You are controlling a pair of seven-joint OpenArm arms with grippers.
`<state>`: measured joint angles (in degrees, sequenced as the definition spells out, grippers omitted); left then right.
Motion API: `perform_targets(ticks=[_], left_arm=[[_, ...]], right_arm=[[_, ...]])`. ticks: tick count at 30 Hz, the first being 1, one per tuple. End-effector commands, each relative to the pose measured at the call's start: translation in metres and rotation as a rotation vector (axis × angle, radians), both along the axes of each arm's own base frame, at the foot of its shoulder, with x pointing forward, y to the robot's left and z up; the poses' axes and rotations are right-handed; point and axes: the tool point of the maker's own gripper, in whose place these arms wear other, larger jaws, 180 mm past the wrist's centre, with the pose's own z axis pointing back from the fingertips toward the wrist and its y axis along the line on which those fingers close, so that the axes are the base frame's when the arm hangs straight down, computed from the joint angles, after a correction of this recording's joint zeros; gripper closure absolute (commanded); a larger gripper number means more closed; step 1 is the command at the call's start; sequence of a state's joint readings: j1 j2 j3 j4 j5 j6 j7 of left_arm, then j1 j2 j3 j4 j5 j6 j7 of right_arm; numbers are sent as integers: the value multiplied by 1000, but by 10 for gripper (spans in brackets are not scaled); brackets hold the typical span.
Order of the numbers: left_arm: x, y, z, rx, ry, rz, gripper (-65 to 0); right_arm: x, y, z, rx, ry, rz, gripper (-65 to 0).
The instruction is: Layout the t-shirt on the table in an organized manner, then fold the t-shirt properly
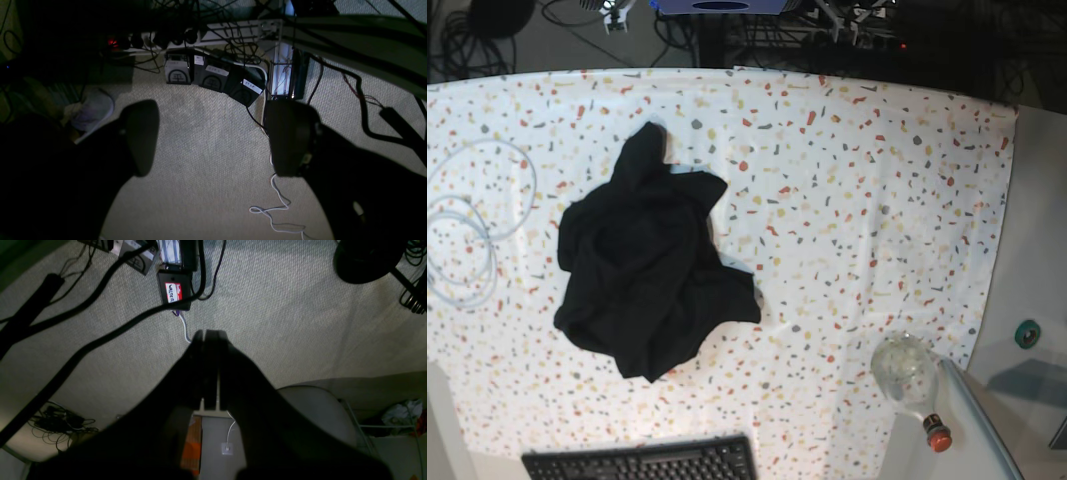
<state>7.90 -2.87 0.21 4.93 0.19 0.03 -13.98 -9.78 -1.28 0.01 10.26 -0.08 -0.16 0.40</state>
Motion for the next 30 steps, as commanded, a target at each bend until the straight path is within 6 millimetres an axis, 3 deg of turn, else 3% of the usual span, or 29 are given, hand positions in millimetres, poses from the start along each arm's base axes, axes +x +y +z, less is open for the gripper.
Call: perform_targets(ticks=[1,5,8,10,13,14,20,30], left_arm=[[-5,1,1,5,4,-5,-485],[-11,1,1,5,9,-5,-479],[-13,1,1,5,13,-5,-402],[-13,1,1,5,13,-5,-291],[-13,1,1,5,13,-4,-21],[-13,2,1,6,13,1,0],[-12,3,1,8,5,17,0],[-13,2,1,6,5,17,0]], right_arm=[[-2,1,0,4,2,2,0],[-3,0,0,2,4,2,0],[-3,0,0,2,4,3,0],[-3,0,0,2,4,3,0],[-6,0,1,2,9,3,0],[-10,0,1,2,15,3,0],[-11,-11,1,-14,15,8,0],[-12,-12,1,-16,16,8,0]])
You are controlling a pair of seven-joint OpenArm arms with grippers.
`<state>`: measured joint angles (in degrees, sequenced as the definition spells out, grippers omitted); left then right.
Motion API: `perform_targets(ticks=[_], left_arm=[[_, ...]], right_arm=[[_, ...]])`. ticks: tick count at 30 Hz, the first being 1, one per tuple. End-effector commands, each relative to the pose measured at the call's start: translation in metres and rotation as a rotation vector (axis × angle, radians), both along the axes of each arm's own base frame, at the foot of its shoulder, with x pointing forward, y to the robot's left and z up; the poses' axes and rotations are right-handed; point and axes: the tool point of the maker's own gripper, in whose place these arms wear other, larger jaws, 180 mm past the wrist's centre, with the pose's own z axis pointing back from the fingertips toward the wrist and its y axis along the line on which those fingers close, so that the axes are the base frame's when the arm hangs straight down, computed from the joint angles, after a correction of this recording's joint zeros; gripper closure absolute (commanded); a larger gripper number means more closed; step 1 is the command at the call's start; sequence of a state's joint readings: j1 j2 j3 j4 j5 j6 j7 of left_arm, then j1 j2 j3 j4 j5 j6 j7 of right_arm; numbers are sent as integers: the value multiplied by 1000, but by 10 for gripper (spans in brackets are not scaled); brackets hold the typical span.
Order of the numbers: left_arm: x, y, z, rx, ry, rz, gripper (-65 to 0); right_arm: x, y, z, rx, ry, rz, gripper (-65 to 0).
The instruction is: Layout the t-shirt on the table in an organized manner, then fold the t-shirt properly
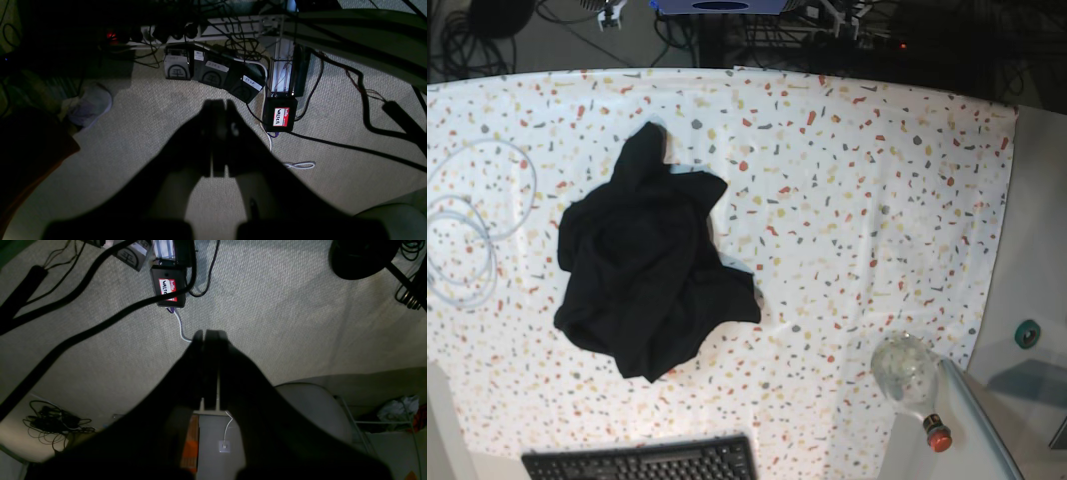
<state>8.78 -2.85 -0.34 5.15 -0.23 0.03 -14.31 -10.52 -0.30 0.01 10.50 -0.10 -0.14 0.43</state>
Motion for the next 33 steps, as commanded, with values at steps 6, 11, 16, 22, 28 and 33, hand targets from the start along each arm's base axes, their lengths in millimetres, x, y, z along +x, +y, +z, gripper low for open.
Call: perform_targets(ticks=[6,11,16,22,28,33], left_arm=[[-5,1,1,5,1,1,0],[-10,0,1,3,10,-12,0],[-14,0,1,2,17,-18,0],[-15,2,2,6,18,-22,0],[-16,14,5,22,-9,-33,0],[-27,31,17,44,-50,-50,0]], right_arm=[[-5,-1,1,0,6,-3,0],[-5,-1,1,0,6,-4,0],[-5,-1,1,1,6,2,0],[-12,0,1,1,17,3,0],[-20,0,3,1,29,3,0],[-40,-1,9,2,16,7,0]])
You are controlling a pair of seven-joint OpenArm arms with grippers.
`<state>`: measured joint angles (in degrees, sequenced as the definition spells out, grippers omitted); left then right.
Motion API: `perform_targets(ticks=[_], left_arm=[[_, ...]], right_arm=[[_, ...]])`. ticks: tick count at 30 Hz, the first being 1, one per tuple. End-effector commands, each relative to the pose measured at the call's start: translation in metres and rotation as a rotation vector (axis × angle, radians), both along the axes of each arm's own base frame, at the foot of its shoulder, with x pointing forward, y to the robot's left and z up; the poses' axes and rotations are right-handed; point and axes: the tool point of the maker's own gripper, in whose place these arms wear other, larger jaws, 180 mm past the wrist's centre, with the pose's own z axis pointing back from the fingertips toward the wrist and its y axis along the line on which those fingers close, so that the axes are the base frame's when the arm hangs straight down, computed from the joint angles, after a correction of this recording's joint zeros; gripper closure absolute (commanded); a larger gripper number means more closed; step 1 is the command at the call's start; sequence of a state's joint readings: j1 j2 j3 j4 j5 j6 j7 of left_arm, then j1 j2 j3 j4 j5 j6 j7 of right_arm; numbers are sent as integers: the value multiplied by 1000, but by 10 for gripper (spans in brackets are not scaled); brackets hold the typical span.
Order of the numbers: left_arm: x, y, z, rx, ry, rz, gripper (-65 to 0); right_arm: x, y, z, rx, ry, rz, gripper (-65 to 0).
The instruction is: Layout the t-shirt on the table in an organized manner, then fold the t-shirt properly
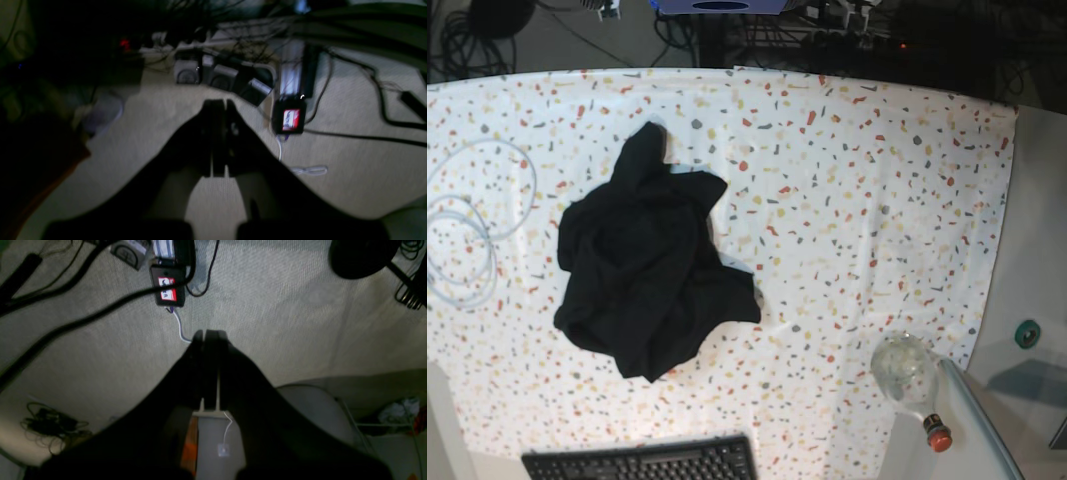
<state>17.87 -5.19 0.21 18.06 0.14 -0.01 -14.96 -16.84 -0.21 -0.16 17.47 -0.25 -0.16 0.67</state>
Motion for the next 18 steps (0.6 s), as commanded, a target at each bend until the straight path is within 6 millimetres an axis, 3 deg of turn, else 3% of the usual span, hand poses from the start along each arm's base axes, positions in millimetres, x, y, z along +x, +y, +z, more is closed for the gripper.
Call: perform_targets(ticks=[1,2,9,11,14,18], left_arm=[[-17,17,7,29,11,-9,0],[-23,21,12,34,1,-15,0],[-27,42,55,54,-112,-94,0],[-25,45,68,55,-145,-119,0],[-10,49,94,49,-221,-142,0],[32,54,142,1,-379,-73,0]], right_arm=[[-21,-10,5,-13,17,1,0],[-25,-18,10,-25,2,3,0],[-37,-16,46,-26,-66,4,0],[-32,-18,60,-32,-103,-4,0],[-13,-26,92,-77,-211,-92,0],[14,-55,135,-166,-345,-165,0]])
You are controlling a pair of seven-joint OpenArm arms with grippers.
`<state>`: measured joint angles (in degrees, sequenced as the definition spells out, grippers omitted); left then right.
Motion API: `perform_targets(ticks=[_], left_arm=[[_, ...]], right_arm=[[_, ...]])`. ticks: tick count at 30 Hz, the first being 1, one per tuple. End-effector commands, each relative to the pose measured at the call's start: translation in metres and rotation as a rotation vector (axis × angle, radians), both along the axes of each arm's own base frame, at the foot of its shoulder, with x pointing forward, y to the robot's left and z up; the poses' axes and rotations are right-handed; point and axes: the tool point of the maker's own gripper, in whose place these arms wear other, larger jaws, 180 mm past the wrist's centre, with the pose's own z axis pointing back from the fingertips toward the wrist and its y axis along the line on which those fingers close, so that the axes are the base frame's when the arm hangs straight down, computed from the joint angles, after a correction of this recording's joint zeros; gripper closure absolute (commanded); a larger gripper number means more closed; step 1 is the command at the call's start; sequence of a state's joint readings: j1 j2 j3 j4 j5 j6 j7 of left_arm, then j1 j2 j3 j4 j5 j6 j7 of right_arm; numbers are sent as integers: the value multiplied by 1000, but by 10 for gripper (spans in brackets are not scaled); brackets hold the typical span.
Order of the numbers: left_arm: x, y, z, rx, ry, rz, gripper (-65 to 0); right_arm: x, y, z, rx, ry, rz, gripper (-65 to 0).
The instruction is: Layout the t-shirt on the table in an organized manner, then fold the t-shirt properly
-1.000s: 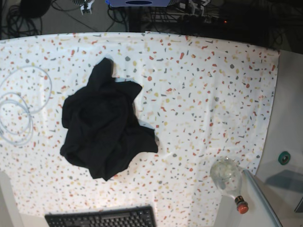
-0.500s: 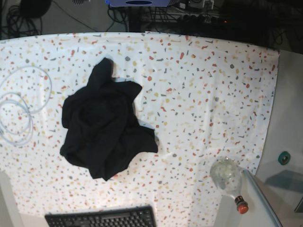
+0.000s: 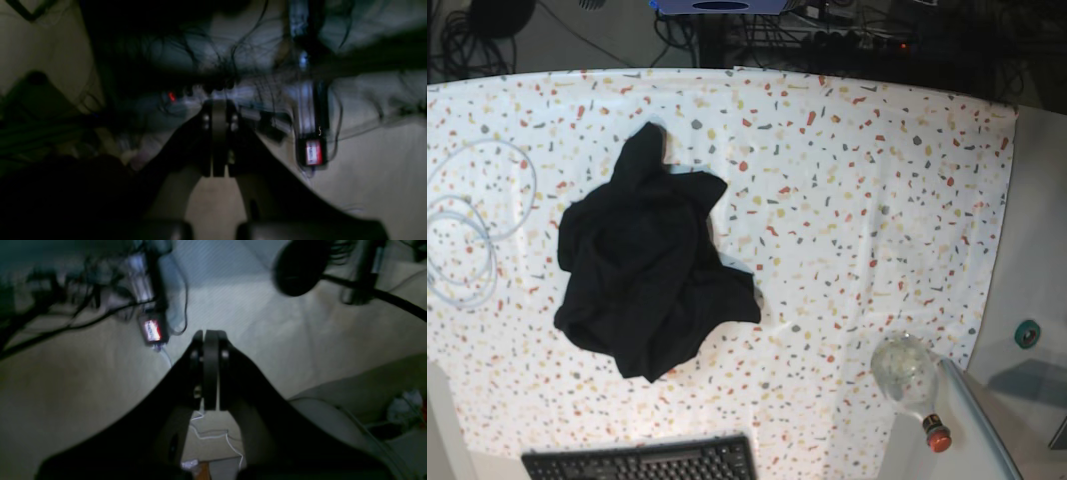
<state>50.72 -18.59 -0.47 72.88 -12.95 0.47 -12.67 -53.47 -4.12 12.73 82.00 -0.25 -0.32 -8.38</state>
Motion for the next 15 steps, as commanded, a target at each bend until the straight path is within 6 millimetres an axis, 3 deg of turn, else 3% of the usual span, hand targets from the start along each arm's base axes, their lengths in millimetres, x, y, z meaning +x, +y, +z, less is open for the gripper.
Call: perform_targets(ticks=[1,5,9,15], left_arm=[[17,-1,19,-18,-73,-19,0],[69,-15,66,-97,-232,-38,0],[128,-47,109,-170,-415,-74,0],[199,-109,102,-294,-357,-29,0]], right_arm=[[11,-6,13,-22,-56,0,0],[59,-16,50,-62,-205,22,0],[137,-28,87,-101,-391,86,0],[259,-50,115,-150,-455,188,0]])
